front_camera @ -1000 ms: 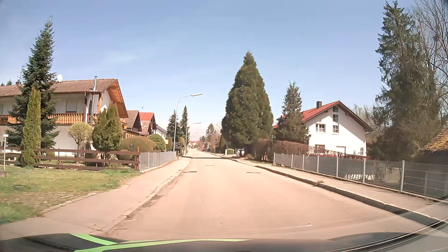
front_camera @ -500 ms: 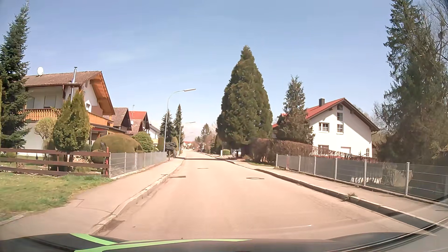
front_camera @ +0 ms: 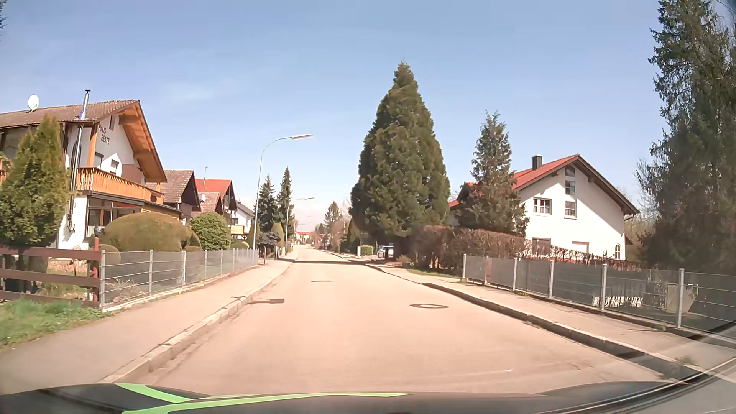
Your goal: Follow the waypoints while adhering to traffic rules and regulations
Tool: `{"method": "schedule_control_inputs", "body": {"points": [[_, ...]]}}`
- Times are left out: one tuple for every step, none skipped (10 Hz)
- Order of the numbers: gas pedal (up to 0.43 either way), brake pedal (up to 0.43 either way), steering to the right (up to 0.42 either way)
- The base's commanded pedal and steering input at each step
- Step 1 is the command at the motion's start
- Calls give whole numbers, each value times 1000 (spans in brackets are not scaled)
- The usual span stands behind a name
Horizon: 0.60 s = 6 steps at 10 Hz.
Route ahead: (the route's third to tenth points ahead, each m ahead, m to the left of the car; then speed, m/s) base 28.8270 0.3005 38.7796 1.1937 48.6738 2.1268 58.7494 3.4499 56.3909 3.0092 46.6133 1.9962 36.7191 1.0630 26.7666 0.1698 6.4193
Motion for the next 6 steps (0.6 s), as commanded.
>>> {"method": "schedule_control_inputs", "body": {"points": [[47,0,10],[47,0,9],[47,0,8],[47,0,7],[47,0,4],[47,0,4]]}}
